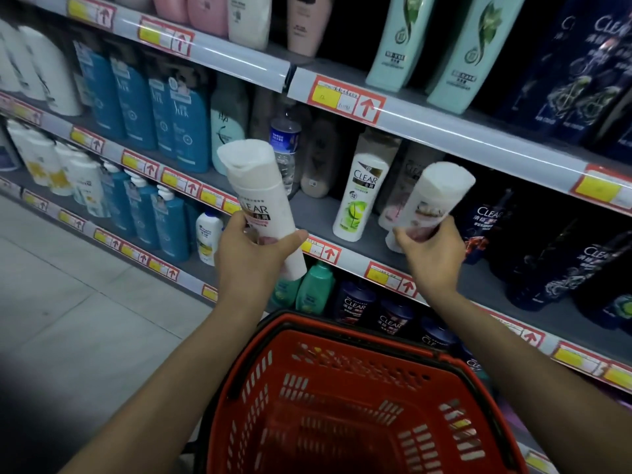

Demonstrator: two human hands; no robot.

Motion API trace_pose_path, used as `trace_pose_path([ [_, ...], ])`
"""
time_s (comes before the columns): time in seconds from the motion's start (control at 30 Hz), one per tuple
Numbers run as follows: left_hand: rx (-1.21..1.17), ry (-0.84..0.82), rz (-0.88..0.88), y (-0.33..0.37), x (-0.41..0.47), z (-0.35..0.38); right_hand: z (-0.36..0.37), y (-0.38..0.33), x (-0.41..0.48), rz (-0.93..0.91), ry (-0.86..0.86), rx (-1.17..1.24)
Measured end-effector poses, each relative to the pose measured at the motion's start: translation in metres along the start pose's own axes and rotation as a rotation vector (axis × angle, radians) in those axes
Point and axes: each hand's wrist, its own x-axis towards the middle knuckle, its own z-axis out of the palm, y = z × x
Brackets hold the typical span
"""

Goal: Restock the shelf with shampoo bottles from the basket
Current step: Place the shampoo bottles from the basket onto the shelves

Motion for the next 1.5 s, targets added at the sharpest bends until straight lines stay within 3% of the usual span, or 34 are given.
trace_pose_path([
  [0.2, -0.043, 0.018, -0.071, 0.002, 0.001, -0.009, -0.016, -0.042, -0.053, -0.201, -0.081, 0.091],
  [0.43, -0.097, 0.075, -0.096, 0.013, 0.01, -0.024, 0.061, -0.11, -0.041, -0.226, -0.229, 0.176],
  [0.6, -0.104, 0.068, -0.108, 0.016, 0.023, -0.036, 0.132, -0.126, -0.017, -0.161, -0.227, 0.08],
  [0.83, -0.086, 0.078, -0.104, 0.015, 0.038, -0.043, 0.167, -0.122, 0.0, -0.051, -0.242, -0.074],
  [1.2, -0.138, 0.046, -0.085, 0.023, 0.033, -0.036, 0.153, -0.14, -0.012, 0.061, -0.287, -0.091],
  [1.37, -0.119, 0.043, -0.09, 0.018, 0.028, -0.028, 0.084, -0.098, -0.052, -0.14, -0.227, 0.011],
  [1.5, -0.062, 0.015, -0.101, 0.011, 0.024, -0.015, 0.049, -0.045, -0.03, -0.051, -0.075, -0.018],
])
